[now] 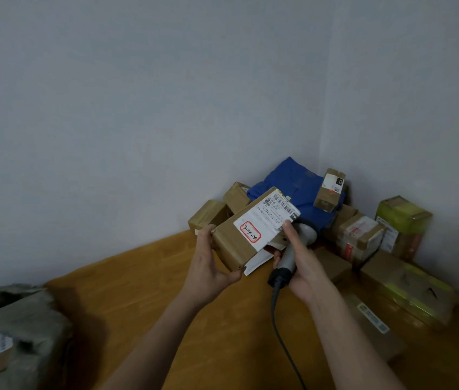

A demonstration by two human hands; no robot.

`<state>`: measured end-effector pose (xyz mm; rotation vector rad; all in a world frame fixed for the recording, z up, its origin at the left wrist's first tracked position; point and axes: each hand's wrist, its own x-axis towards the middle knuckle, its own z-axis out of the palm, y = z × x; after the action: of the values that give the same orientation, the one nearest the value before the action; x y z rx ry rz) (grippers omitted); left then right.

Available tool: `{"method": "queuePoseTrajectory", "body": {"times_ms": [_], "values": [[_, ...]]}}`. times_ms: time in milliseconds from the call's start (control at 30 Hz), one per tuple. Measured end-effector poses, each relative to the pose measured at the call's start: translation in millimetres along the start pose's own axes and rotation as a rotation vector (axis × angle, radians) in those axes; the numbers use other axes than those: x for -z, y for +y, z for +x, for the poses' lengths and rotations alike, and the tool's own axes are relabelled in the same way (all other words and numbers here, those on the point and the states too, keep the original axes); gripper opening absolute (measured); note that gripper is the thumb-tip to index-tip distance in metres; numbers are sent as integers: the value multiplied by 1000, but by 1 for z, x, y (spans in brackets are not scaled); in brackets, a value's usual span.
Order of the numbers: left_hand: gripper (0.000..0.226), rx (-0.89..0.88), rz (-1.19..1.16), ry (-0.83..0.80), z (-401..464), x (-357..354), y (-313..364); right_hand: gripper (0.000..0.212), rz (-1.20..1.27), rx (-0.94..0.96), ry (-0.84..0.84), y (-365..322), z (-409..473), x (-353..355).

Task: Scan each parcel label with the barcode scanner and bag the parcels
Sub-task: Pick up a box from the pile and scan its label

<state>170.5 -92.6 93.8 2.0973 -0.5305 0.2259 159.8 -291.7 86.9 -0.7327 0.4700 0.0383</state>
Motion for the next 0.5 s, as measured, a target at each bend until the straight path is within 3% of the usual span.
{"method": "queuePoseTrajectory", "body": {"times_ms": [167, 267, 333, 433, 500], "values": [[94, 103, -160, -114, 0, -3, 11, 108, -3, 44, 20, -6, -4, -4], [70, 314, -464, -129, 2, 0, 29, 99, -28, 49, 9, -8, -9, -8], [69, 484, -625, -131, 6, 4, 30, 98, -40, 50, 5, -7, -10, -9], [68, 626, -671, -213, 9, 10, 26, 98, -95, 25, -30, -6, -11, -10], [63, 685, -697, -244, 7, 8, 23, 83, -153, 28, -63, -9, -10, -12]]}}
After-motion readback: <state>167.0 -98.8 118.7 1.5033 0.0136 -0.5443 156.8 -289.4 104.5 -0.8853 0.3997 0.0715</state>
